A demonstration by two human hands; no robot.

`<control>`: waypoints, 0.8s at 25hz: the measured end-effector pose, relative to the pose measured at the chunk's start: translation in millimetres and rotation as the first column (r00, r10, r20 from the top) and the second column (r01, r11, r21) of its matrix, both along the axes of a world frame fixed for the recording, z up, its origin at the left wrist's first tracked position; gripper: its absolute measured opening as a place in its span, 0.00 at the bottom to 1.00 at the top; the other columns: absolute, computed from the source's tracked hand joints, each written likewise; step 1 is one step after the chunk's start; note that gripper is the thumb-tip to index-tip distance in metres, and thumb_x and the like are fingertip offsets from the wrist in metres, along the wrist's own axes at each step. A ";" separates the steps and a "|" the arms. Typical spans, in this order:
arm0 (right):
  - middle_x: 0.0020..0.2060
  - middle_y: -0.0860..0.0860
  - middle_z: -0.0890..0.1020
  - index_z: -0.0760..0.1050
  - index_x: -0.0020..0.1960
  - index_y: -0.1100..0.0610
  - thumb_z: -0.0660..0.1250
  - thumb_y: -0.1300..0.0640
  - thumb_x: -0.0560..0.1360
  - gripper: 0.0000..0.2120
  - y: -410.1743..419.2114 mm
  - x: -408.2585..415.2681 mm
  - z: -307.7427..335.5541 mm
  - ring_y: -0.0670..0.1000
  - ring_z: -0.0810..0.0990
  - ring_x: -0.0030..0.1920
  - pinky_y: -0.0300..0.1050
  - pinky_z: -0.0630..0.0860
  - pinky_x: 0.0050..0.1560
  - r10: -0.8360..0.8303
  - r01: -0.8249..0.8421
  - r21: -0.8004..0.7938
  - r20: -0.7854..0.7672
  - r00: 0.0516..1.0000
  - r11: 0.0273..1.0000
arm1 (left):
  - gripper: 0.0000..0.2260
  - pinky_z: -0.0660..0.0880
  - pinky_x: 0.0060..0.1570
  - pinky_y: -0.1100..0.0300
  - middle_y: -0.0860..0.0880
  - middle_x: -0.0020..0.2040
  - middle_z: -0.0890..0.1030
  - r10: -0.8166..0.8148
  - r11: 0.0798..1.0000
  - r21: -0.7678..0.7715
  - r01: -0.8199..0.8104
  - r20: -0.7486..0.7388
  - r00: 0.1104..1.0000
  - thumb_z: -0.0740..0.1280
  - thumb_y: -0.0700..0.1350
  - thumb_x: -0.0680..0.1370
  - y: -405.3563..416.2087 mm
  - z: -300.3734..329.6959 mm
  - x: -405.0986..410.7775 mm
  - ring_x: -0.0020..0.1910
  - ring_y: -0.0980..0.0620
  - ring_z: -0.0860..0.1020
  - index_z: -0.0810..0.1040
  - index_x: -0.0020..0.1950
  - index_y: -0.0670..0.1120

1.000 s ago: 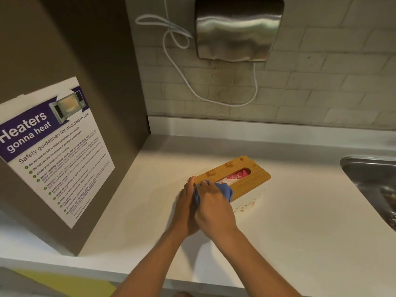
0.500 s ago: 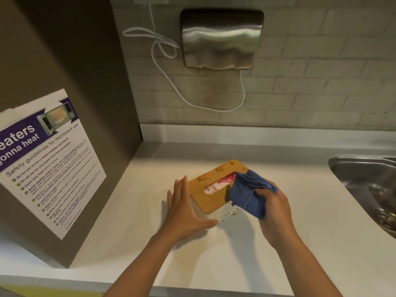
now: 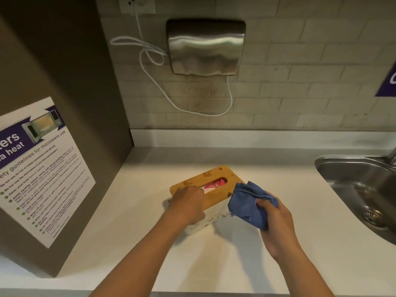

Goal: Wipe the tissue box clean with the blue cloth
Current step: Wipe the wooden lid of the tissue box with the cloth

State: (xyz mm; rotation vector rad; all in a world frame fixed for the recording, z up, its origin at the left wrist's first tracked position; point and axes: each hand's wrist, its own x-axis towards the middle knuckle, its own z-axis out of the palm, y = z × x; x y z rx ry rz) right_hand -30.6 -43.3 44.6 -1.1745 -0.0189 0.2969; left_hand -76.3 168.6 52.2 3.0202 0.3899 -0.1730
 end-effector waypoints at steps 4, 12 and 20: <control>0.48 0.43 0.82 0.76 0.60 0.45 0.64 0.63 0.77 0.17 7.2 -1.5 -4.0 0.44 0.81 0.47 0.37 0.78 0.47 -0.111 0.352 -0.451 0.479 0.871 0.820 | 0.13 0.71 0.56 0.57 0.49 0.57 0.80 0.011 0.992 0.123 0.001 -0.095 0.995 0.67 0.38 0.78 12.5 5.0 -17.4 0.58 0.47 0.76 0.78 0.62 0.48; 0.57 0.52 0.76 0.75 0.61 0.54 0.64 0.71 0.69 0.23 50.8 -19.0 -24.5 0.55 0.78 0.54 0.45 0.78 0.38 0.570 0.382 -0.816 0.577 0.585 0.434 | 0.25 0.63 0.72 0.54 0.49 0.72 0.72 0.000 0.990 -0.135 0.037 0.261 0.965 0.65 0.57 0.82 -14.3 -39.9 -20.3 0.71 0.47 0.69 0.66 0.76 0.49; 0.49 0.50 0.74 0.73 0.59 0.54 0.60 0.64 0.76 0.13 73.6 16.5 -10.8 0.51 0.73 0.46 0.42 0.76 0.41 0.599 0.429 -0.869 0.486 0.637 0.248 | 0.20 0.58 0.77 0.49 0.48 0.67 0.78 -0.004 0.992 -0.110 0.057 0.434 0.901 0.69 0.52 0.82 -19.8 -63.3 -21.0 0.70 0.46 0.73 0.74 0.72 0.47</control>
